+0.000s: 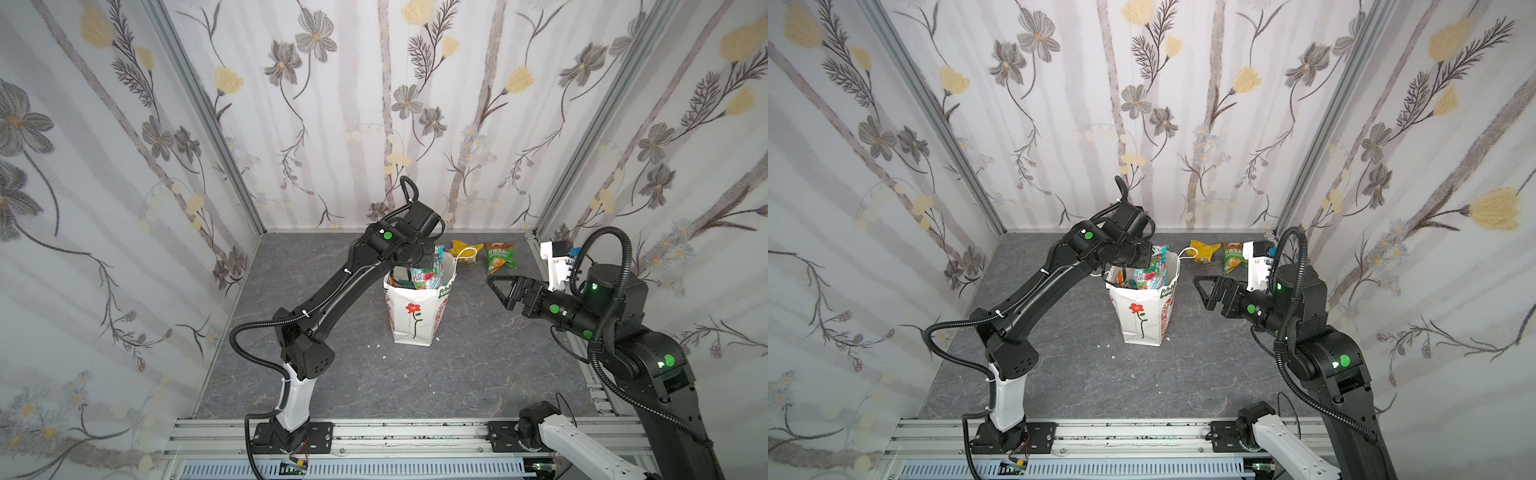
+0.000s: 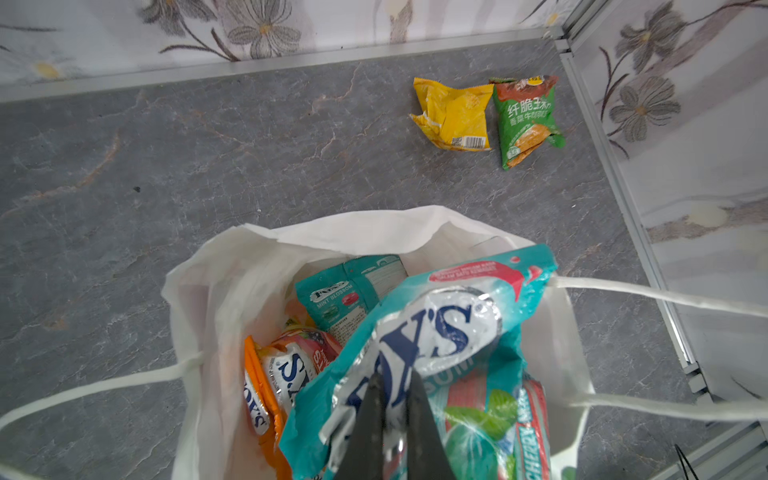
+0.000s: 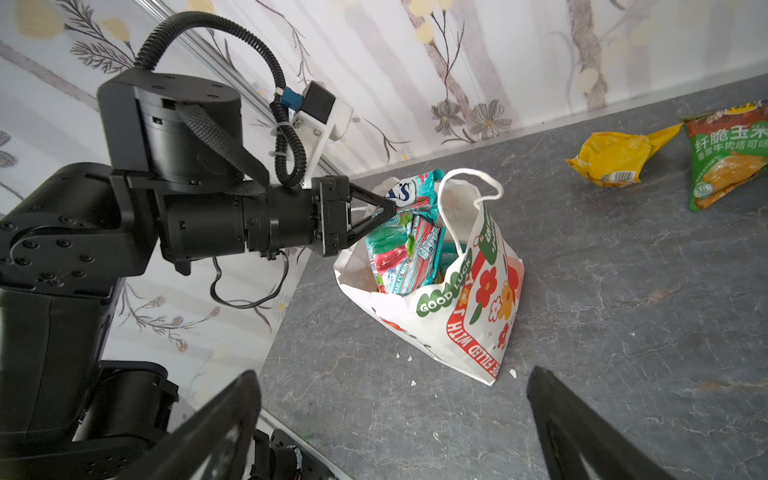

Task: Take the snacks out of the paper bag
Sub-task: 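Lift the teal bag with the left gripper while the right gripper approaches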

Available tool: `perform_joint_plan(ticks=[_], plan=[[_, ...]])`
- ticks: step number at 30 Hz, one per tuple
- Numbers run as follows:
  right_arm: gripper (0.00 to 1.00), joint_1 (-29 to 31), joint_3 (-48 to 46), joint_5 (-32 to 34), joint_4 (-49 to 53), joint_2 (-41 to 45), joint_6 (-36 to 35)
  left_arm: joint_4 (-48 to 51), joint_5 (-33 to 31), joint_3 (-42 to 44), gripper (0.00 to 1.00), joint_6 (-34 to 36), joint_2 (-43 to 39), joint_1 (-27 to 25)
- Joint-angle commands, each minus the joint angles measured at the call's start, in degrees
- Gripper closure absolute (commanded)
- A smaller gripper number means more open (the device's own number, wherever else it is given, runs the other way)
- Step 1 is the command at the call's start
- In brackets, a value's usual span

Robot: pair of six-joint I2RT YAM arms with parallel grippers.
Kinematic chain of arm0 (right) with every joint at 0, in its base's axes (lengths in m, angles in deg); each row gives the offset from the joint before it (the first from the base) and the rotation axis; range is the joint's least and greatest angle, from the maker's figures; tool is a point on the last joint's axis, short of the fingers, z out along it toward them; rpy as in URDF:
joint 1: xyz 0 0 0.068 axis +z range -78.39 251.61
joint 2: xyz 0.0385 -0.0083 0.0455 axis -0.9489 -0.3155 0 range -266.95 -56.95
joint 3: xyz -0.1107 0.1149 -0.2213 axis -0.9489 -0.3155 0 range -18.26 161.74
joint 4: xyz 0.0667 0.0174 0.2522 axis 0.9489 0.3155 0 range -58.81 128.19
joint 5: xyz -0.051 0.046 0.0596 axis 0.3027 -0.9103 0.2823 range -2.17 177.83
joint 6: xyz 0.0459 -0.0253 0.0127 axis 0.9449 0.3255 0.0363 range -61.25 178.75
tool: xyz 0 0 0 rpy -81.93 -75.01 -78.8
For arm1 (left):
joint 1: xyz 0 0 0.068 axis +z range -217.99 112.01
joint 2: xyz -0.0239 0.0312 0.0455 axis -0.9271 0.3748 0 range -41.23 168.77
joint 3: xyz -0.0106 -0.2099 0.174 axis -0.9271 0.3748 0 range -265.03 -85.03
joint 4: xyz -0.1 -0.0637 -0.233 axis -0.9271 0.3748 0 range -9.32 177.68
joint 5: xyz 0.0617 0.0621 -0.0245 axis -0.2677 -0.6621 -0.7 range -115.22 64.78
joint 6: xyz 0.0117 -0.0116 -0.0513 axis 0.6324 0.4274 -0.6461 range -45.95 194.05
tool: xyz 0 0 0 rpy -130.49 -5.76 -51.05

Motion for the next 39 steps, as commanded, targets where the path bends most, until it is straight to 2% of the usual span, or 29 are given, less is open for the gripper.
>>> perform_joint_plan(ticks=[1,6,10,18,24,28,32,37,39], plan=[[0.01,0.0,2.1,3.0,-5.2,-1.2,0.7,1.6,-0.9,-4.3,1.00,1.9,-0.8,-0.3],[0.01,-0.3,4.6,2.7,-10.8,-3.5,3.0,2.5,-1.1,-12.2,1.00,2.4,-0.6,-0.9],[0.01,-0.6,4.2,-0.3,-16.6,-5.3,5.7,1.5,-0.4,-17.1,1.00,2.2,-0.5,-1.2],[0.01,-1.1,0.8,-9.8,-26.5,-8.6,10.1,-5.1,4.0,-17.8,1.00,0.6,-3.4,-1.3],[0.02,-1.2,-3.1,-15.9,-35.3,-10.5,16.0,-9.6,8.2,-17.8,1.00,-1.8,-4.2,-1.3],[0.10,-1.1,-6.4,-19.5,-42.1,-11.3,20.9,-11.0,8.5,-17.8,1.00,-2.6,-4.6,-1.3],[0.23,-0.9,-9.4,-21.8,-47.8,-12.2,25.7,-11.9,9.4,-17.7,1.00,-2.9,-4.1,-1.4],[0.34,-0.8,-9.2,-20.5,-49.3,-13.2,26.3,-12.5,10.2,-17.7,1.00,-4.0,-3.6,-1.3],[0.44,-0.8,-9.1,-20.6,-50.3,-13.8,26.7,-12.8,10.3,-17.7,1.00,-4.2,-3.5,-1.4]])
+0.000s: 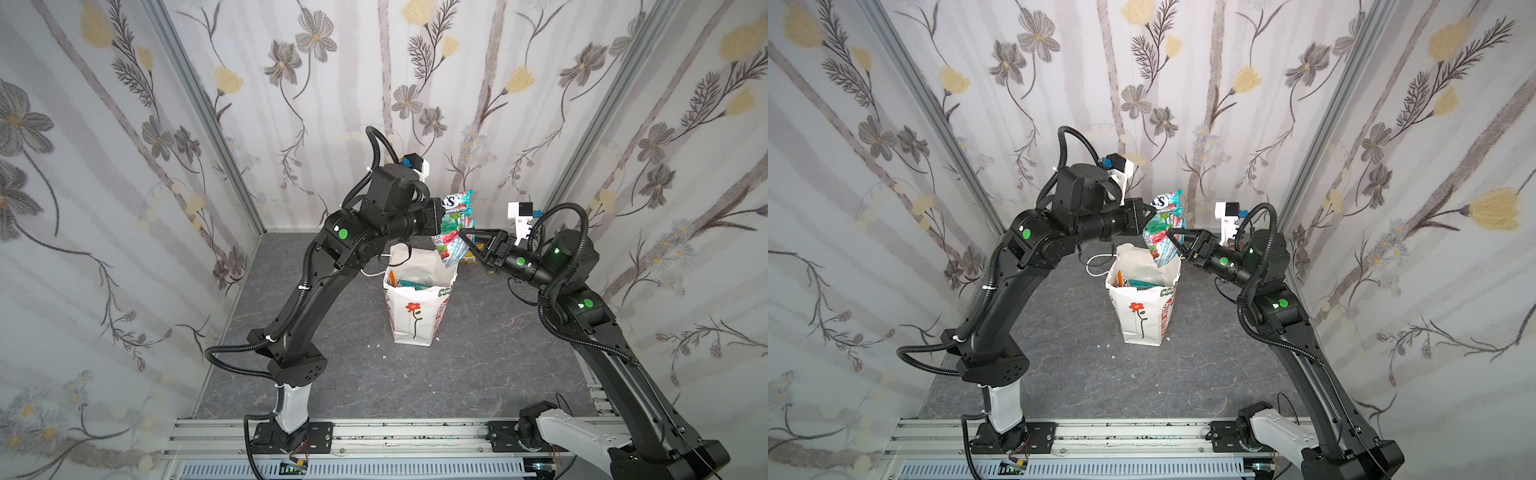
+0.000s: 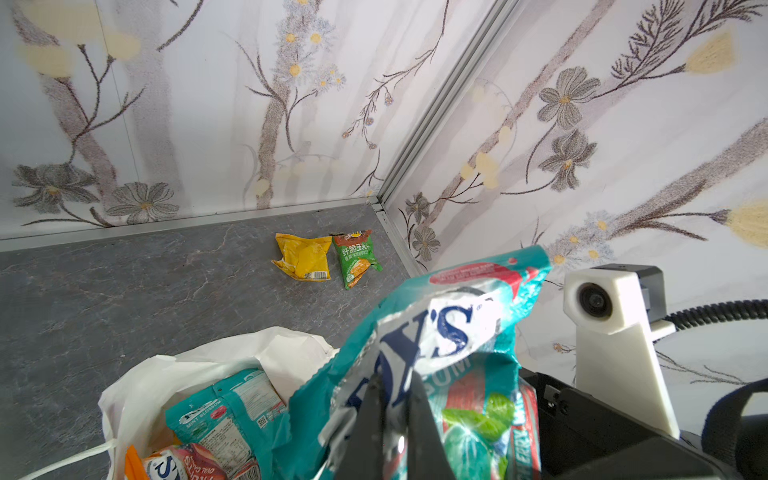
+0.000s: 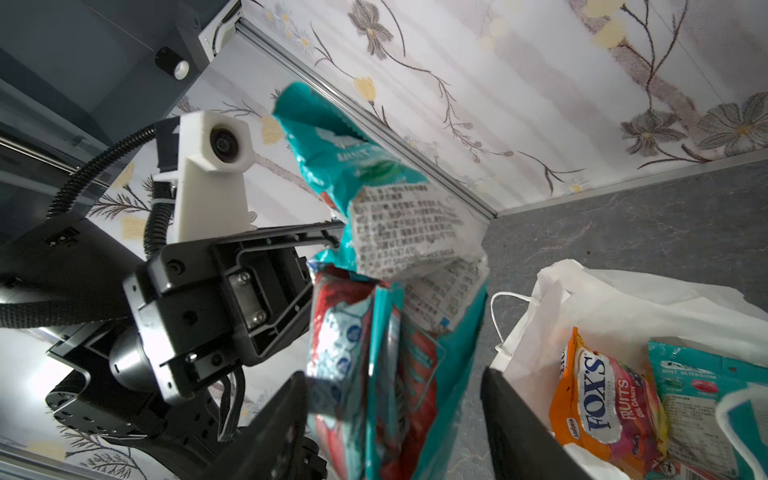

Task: Take the snacks out of the paper bag
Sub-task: 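Lift the teal bag with the left gripper while the right gripper approaches, then grasp the teal candy bag with the right gripper and release the left gripper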

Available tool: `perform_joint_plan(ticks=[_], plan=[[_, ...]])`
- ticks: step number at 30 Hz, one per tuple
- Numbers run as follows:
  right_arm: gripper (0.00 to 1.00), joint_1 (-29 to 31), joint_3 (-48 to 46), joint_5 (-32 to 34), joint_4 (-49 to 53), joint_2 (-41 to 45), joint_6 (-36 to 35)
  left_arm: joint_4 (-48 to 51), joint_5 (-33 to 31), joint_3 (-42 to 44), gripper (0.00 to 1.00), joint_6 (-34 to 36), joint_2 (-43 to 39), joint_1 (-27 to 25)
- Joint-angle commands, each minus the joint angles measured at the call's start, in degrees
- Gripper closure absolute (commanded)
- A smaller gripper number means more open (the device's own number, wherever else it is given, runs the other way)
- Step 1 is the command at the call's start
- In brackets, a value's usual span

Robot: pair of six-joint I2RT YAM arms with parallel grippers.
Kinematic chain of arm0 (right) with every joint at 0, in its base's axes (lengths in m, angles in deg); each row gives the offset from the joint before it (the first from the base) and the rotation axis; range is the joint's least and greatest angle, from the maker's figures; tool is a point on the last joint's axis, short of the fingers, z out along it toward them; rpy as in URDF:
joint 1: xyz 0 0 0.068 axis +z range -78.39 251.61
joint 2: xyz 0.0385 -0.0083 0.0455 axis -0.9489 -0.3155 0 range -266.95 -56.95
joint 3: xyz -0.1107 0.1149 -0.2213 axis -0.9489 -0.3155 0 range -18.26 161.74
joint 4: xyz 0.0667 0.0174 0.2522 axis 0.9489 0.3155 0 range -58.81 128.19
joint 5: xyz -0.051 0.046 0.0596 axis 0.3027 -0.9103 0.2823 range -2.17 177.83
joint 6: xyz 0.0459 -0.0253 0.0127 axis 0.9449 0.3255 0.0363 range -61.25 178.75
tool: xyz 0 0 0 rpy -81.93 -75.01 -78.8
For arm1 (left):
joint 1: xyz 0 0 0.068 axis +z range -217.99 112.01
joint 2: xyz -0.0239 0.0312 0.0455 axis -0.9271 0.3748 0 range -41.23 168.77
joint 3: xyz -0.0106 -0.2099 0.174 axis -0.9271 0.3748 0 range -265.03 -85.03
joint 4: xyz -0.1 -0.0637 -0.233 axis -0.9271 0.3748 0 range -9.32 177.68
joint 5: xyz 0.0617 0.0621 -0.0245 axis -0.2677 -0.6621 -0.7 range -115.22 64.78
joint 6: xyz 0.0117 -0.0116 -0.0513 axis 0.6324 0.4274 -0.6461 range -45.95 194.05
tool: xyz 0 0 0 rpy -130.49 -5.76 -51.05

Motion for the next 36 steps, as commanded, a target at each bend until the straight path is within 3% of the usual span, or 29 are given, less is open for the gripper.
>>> perform_joint_plan(ticks=[1,4,7,13,24,30,36], plan=[[0.49,0.1,0.4,-0.7,-5.3,-1.0,2.2,-4.6,0.9,-0.4,1.00,-1.2,0.2,0.0],[0.60,0.1,1.1,-1.0,-4.9,-1.8,2.4,-4.2,0.8,-0.4,1.00,-1.2,0.1,0.0],[0.78,0.1,1.6,-0.3,-4.9,-1.8,2.4,-4.2,0.7,-0.4,1.00,-1.0,-0.1,0.2],[1.00,0.0,3.7,1.0,-4.8,-2.2,2.5,-4.4,0.1,-0.4,0.79,1.2,-1.5,0.5],[1.00,-6.2,9.9,0.5,-4.4,-5.6,2.4,-4.1,1.1,0.7,0.29,17.7,-6.8,0.6],[1.00,-13.9,10.7,0.1,-4.5,-7.5,3.8,-6.5,6.8,9.2,0.17,27.9,-12.5,0.1],[1.00,-20.5,9.2,-1.7,-4.6,-10.6,4.0,-12.7,13.6,19.6,0.08,32.0,-17.5,-0.3]])
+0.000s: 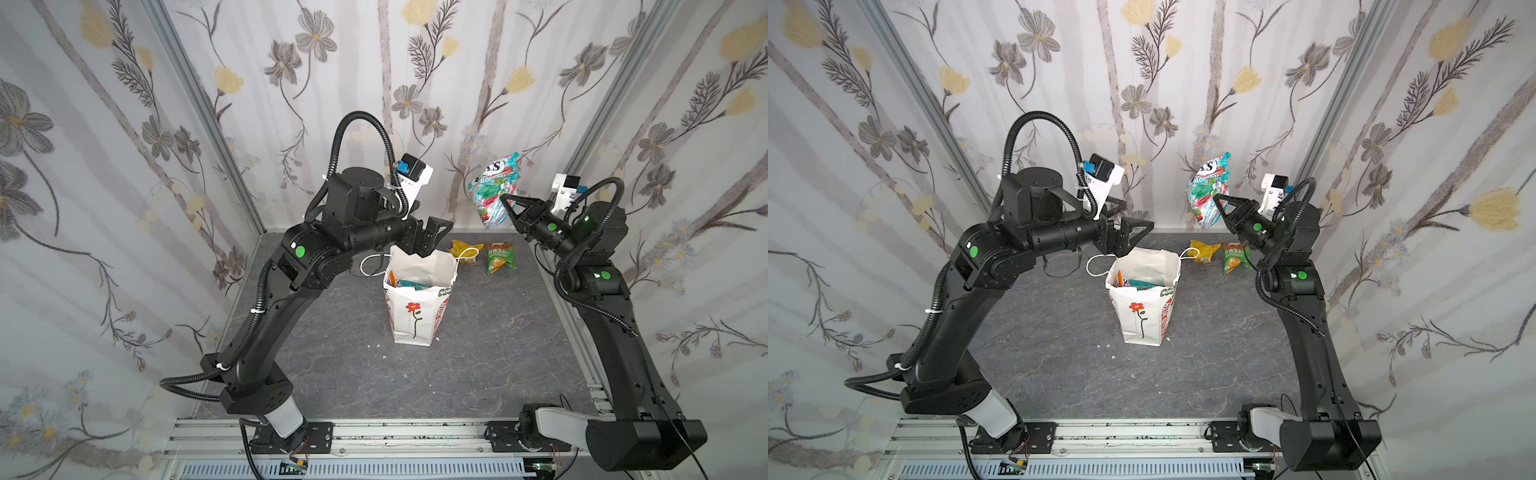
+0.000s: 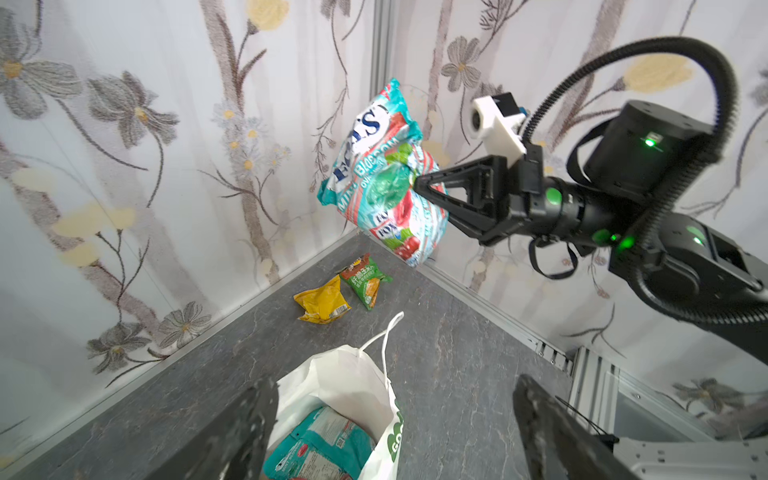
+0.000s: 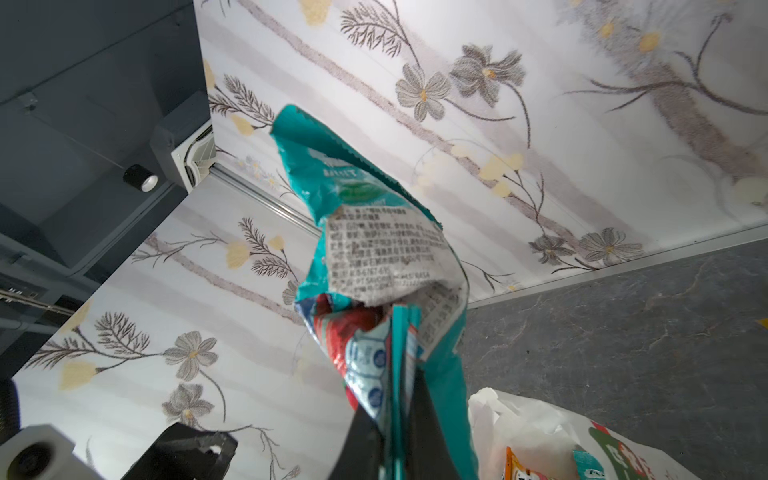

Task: Take the snacks out of the paper bag
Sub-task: 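Grasp the teal candy bag with the right gripper and release the left gripper, then carry the teal candy bag down beside the bag with the right gripper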

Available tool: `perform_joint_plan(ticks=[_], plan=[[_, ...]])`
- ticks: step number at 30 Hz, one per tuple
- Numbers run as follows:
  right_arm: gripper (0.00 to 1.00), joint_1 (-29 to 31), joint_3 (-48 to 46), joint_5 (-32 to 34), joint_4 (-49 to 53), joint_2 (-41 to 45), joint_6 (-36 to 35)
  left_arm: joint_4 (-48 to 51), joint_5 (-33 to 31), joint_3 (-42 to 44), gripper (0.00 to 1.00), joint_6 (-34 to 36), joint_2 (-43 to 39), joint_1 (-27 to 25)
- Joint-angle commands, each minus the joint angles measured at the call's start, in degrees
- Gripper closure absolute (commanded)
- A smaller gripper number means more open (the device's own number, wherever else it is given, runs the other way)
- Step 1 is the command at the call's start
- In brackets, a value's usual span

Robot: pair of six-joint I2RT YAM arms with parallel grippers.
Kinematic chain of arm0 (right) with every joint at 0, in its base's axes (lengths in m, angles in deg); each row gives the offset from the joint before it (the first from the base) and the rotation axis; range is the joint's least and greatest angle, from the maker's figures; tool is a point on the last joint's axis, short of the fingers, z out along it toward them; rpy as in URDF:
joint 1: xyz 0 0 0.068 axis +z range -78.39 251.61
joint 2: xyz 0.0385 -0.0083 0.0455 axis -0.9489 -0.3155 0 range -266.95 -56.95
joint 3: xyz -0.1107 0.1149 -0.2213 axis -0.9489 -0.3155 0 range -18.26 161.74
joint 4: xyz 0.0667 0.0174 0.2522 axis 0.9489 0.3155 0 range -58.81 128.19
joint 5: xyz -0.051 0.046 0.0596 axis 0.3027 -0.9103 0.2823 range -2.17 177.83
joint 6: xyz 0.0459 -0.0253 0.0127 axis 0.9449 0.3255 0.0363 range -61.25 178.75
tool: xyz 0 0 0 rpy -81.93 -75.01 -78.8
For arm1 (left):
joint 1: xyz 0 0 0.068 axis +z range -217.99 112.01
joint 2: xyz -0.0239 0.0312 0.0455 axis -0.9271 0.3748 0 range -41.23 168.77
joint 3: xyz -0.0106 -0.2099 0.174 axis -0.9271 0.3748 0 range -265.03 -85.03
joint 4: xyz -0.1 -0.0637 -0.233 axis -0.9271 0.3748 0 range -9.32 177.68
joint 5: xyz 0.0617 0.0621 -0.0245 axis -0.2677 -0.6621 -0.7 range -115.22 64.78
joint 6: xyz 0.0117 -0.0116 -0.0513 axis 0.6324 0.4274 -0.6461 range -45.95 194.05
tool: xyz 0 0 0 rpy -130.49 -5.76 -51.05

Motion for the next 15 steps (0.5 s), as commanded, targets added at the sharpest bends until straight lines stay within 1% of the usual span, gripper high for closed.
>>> perform_joint_plan(ticks=[1,8,15], plan=[[1.00,-2.5,-1.1,-1.8,-3.2,-1.4,0.2,-6.2,5.3,2.8,0.07,4.5,-1.4,-0.2],[1.00,-7.2,-7.6,-1.5,-2.6,-5.2,-4.4,-1.3,4.4,3.0,0.03,7.3,-0.9,-0.8],[1.00,-7.7,-14.0,-1.3,-1.5,-9.3,-8.4,2.1,4.8,2.2,0.01,8.5,0.5,-0.8]])
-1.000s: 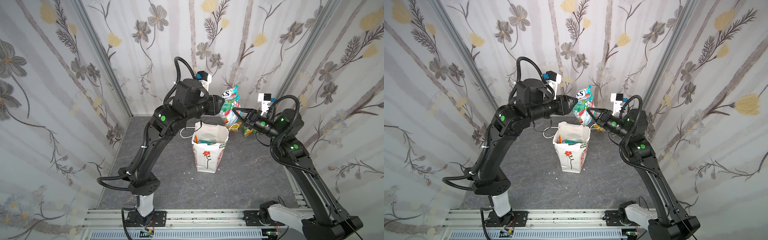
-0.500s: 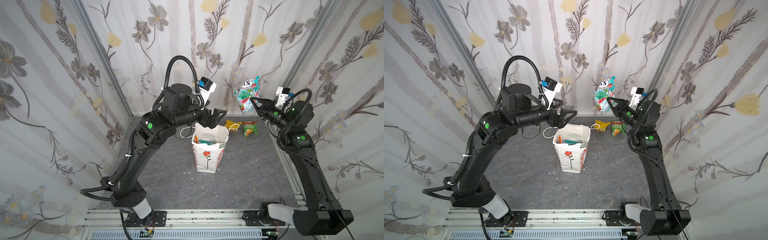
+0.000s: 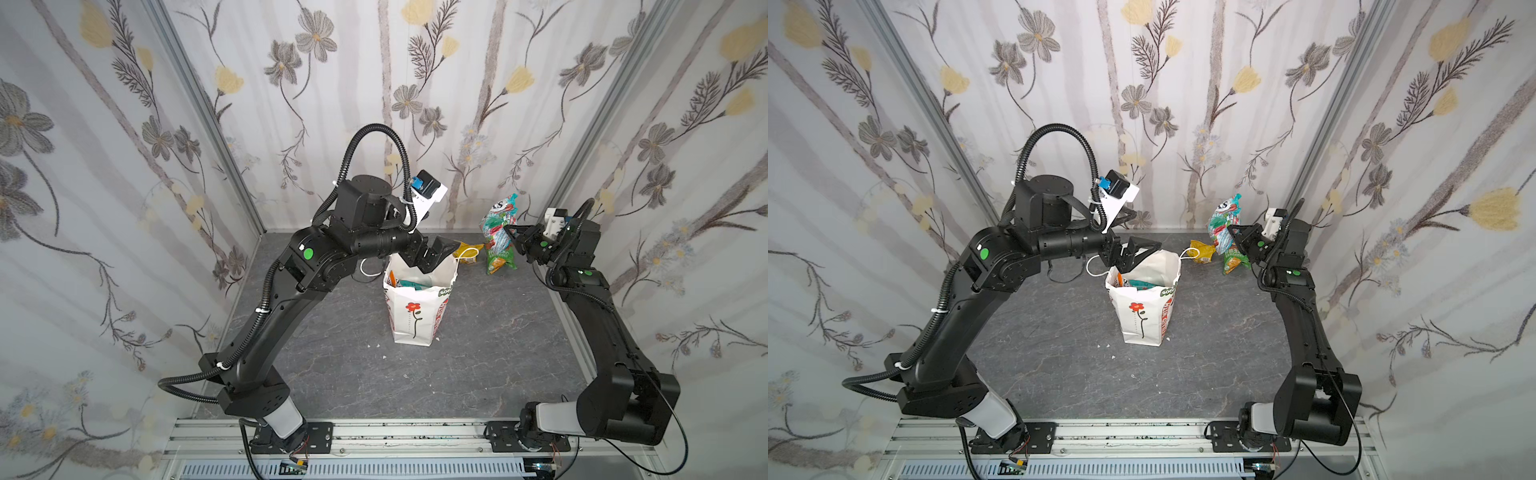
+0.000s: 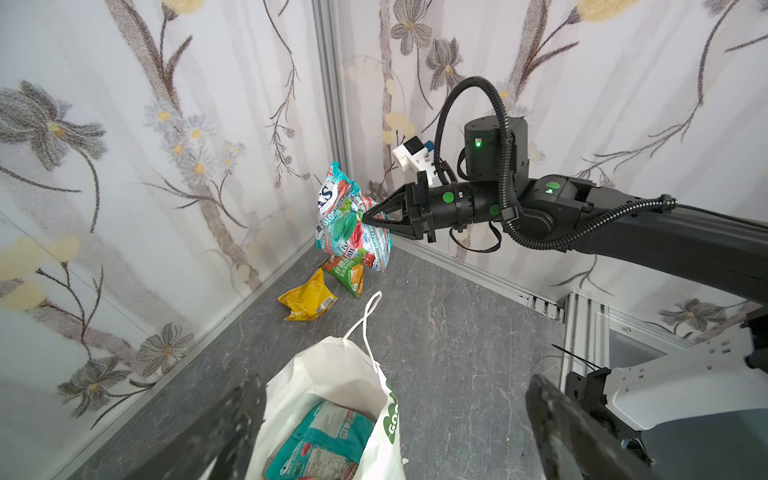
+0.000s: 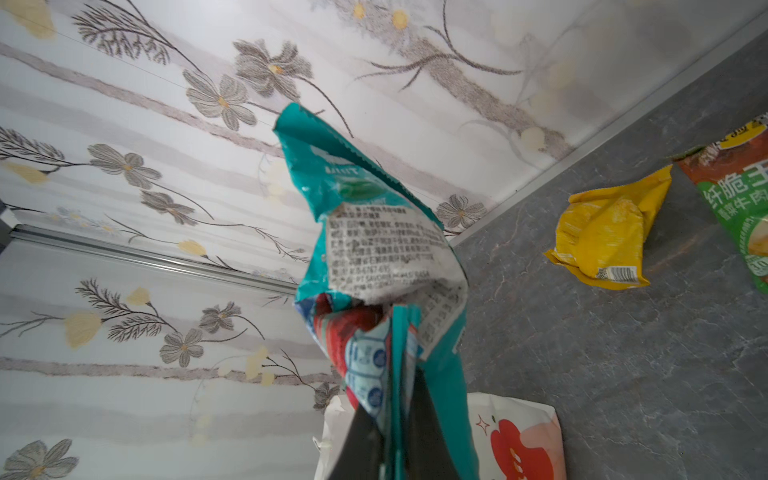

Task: Take the snacks out of the paper bag
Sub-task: 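Carry the teal candy bag down beside the bag with the right gripper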

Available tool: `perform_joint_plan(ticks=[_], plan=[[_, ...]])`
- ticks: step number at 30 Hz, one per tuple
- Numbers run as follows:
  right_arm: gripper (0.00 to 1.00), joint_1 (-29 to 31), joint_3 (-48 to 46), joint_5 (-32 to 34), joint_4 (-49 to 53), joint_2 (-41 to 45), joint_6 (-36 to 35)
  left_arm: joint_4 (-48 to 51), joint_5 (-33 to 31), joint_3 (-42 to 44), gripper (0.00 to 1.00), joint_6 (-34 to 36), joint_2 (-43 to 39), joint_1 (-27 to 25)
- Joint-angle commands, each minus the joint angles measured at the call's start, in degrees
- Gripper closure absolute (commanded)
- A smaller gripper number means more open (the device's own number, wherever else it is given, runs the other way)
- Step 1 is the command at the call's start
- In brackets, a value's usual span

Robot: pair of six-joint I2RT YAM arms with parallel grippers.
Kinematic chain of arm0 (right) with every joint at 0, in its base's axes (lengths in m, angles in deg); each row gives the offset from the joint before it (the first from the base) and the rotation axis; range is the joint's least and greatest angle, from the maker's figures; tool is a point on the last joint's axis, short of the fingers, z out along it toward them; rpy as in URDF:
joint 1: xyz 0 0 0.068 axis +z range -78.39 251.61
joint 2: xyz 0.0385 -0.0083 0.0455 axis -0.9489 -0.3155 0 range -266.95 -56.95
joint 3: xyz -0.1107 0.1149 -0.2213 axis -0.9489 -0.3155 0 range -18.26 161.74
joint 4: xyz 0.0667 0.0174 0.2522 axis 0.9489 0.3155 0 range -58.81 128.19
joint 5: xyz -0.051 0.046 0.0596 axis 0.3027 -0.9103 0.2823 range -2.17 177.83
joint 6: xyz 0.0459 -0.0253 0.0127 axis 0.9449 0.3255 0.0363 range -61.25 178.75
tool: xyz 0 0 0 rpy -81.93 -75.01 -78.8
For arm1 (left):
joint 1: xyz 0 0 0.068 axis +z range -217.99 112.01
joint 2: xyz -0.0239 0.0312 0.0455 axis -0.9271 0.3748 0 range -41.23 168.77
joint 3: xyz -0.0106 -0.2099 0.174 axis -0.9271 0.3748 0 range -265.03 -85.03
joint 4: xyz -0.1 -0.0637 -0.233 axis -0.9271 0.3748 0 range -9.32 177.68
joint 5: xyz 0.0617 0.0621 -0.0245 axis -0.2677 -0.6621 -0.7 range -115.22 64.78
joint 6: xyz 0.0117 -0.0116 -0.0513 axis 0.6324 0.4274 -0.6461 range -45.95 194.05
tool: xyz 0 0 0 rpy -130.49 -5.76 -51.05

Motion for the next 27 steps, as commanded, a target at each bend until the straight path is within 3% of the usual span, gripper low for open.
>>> perform_joint_plan(ticks=[1,12,27], plan=[[1.00,0.0,-2.0,-0.7,-1.6,-2.0,-3.2,1.9,0.9,-0.7,0.01,1.8,0.6,0.0],[1.00,2.1,-7.1,-1.8,-3.4,-10.3,-3.8,9.0,0.7,-6.6,0.00,2.9,5.4,-0.4],[0.99,6.3,-2.6,-1.9,-8.0,-25.5,-2.0,9.9,-5.0,-12.4,0.00,3.1,8.2,-2.0]])
